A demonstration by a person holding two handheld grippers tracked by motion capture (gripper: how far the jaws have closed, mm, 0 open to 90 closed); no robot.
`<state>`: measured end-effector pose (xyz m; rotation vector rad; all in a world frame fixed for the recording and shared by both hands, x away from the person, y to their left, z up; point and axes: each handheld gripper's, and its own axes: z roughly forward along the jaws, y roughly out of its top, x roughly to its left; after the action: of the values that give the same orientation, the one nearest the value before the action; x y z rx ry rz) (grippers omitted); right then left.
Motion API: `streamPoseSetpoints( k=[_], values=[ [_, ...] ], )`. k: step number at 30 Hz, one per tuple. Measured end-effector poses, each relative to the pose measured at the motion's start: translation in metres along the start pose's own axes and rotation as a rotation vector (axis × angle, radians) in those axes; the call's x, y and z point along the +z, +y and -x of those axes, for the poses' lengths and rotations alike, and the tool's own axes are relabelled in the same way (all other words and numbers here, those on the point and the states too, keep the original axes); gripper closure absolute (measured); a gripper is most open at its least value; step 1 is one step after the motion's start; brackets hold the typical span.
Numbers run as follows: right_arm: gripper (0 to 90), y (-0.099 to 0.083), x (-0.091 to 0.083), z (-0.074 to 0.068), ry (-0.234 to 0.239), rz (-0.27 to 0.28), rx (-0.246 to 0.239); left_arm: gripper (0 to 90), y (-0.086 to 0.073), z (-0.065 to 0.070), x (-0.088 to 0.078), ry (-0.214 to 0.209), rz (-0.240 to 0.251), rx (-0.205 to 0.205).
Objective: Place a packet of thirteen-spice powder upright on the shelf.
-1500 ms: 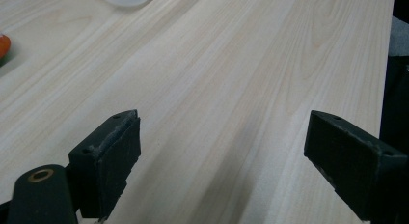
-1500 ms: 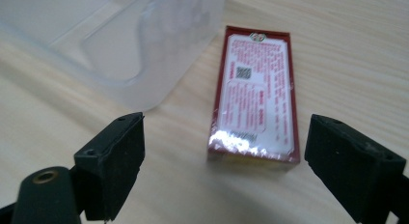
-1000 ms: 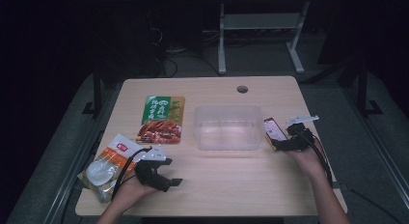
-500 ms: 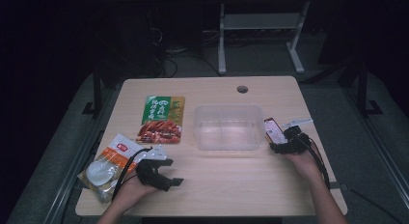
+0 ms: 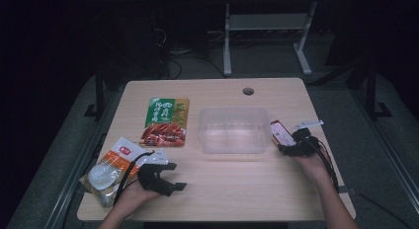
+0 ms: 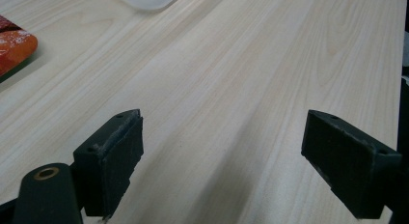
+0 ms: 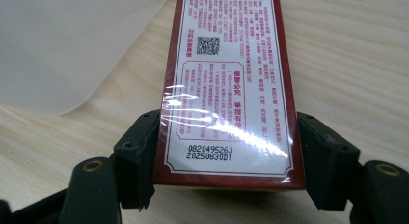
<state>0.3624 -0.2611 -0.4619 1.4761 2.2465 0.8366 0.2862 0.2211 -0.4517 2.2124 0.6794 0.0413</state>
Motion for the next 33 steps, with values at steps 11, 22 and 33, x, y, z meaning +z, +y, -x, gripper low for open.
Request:
streamPoseSetpoints(
  k=[11, 22, 33],
  values=[
    [31.7, -0.006, -0.024, 0.001, -0.012, 0.005, 0.018, 14.2, 0.001, 0.002, -0.001, -0.011, 0.015, 0.031],
    [31.8, -0.021, -0.059, -0.008, -0.029, 0.036, 0.019, 14.3, 0.001, 0.003, -0.003, -0.012, 0.029, 0.019],
    [31.8, -0.057, -0.086, -0.029, 0.021, 0.025, -0.019, 14.3, 0.001, 0.006, -0.003, -0.017, 0.033, 0.021]
  ],
)
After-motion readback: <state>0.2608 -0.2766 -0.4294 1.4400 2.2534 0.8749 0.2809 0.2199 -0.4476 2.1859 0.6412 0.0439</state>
